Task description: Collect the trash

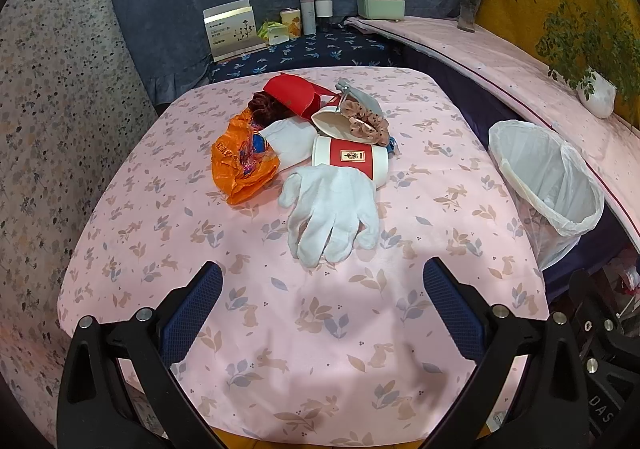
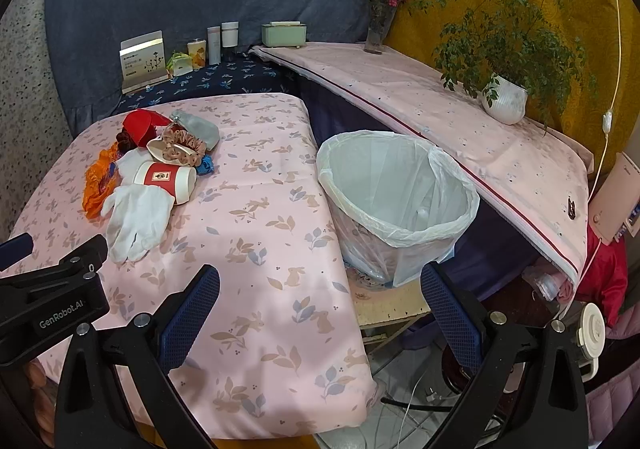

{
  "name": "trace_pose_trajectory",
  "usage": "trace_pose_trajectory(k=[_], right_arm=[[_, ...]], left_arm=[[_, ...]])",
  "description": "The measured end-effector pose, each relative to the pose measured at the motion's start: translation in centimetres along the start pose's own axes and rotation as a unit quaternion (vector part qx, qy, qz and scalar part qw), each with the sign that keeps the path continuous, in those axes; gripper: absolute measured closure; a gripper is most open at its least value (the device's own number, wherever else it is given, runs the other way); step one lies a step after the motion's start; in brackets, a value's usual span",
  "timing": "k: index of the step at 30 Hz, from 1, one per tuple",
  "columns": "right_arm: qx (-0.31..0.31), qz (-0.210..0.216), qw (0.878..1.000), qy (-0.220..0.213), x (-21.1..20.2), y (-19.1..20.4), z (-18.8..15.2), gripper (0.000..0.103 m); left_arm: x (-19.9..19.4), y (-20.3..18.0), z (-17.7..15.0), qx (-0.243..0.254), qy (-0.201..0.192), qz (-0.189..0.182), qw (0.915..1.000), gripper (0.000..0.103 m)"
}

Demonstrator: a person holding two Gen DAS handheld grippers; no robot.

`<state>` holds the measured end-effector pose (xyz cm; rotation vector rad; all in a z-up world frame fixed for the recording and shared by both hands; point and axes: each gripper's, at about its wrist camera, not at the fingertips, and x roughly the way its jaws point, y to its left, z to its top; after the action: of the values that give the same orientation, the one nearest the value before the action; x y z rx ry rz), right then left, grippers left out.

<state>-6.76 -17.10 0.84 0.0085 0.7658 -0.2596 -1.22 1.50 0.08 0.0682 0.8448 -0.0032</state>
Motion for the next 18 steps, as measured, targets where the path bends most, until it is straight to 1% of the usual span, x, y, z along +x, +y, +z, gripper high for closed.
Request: trace_pose_trajectory(k=[18], right_arm=[[-0.002,0.001,1.000,-0.002,-0.21,0.05,0.63,0.007]], left_arm=[[-0.14,0.01,0.17,-0.001,-0.003,0.003,1.0000,0.007]])
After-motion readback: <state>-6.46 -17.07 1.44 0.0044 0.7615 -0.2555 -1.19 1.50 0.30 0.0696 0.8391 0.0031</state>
